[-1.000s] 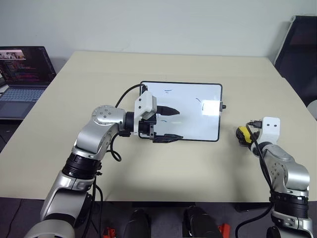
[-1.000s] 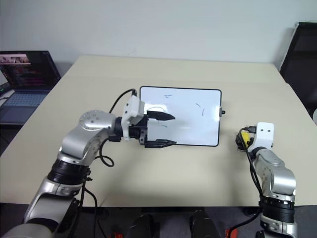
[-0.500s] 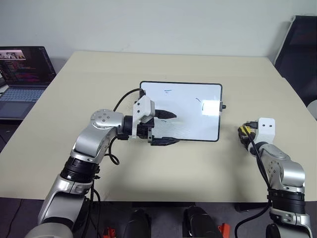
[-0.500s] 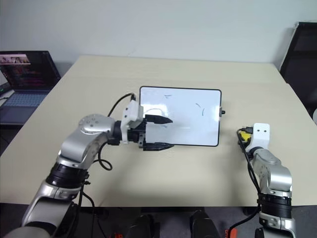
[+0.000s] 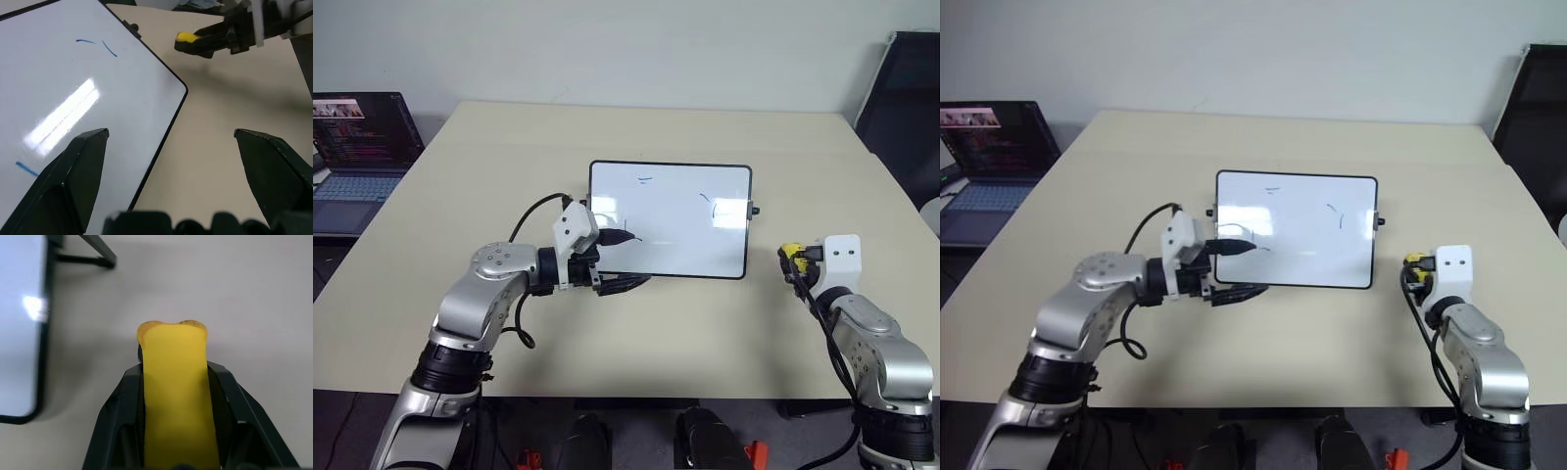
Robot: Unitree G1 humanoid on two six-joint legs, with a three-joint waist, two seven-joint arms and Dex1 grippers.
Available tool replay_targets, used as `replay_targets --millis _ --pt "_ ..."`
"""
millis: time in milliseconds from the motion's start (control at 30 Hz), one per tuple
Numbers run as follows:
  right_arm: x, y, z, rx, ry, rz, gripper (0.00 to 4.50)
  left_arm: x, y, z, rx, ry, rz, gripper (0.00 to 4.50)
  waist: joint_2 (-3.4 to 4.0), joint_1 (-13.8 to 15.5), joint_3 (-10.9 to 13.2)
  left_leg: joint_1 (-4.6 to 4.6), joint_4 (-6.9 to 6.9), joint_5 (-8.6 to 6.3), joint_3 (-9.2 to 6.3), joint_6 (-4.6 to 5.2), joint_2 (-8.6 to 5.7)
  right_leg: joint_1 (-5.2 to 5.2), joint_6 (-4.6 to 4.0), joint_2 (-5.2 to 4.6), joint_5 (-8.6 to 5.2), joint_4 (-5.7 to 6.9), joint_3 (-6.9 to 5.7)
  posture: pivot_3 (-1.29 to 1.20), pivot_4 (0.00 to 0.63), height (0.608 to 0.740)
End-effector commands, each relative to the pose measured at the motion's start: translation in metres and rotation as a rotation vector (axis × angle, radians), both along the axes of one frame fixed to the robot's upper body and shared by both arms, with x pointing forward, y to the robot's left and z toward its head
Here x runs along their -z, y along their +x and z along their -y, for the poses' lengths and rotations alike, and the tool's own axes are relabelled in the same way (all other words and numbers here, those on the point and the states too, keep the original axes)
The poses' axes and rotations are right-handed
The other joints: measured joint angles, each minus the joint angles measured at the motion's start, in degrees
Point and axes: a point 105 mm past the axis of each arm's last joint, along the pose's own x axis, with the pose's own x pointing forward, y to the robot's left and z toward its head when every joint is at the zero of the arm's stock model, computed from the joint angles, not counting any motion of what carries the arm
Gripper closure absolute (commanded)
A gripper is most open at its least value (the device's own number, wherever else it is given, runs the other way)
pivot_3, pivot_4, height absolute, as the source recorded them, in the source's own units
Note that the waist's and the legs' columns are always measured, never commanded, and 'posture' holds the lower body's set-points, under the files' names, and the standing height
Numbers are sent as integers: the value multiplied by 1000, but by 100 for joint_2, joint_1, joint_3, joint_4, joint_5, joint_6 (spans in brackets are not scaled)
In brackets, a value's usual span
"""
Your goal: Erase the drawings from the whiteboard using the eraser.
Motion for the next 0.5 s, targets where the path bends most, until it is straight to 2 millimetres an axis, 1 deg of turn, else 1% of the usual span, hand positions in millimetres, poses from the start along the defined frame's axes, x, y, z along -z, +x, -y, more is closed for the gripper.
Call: replay_targets --millis 33,133,167,267,367,500 --pt "-31 -13 -21 -97 46 98 3177 -13 0 -4 -36 -7 65 0 0 2 0 1 0 0 -1 0 0 0 0 0 0 1 -1 0 150 740" --pt "-41 -24 -38 -167 22 115 3177 -13 3 -5 -66 -3 84 0 0 8 0 -1 1 0 1 0 -1 2 -1 -2 -1 -3 0 0 150 740" --pt "-45 -27 -50 -224 -14 119 3177 -15 5 -5 -75 -4 94 0 0 8 0 -1 2 0 0 0 -1 2 -2 -2 -1 -4 0 0 150 740" --pt "-50 -32 -69 -318 -92 124 3177 -17 8 -6 -102 -2 111 0 0 7 0 0 0 0 -1 0 0 1 -3 -1 -2 -3 -2 0 150 740" --pt "-55 -27 -82 -364 -168 144 3177 -20 16 -10 -140 5 132 0 0 3 0 0 1 0 0 0 -1 0 -4 -1 -2 -3 -1 0 150 740" --pt "-58 -5 -104 -401 -251 190 3177 -27 25 -7 -164 -7 156 0 -1 -3 0 2 3 0 1 0 -2 0 -5 -1 -1 -3 0 0 150 740"
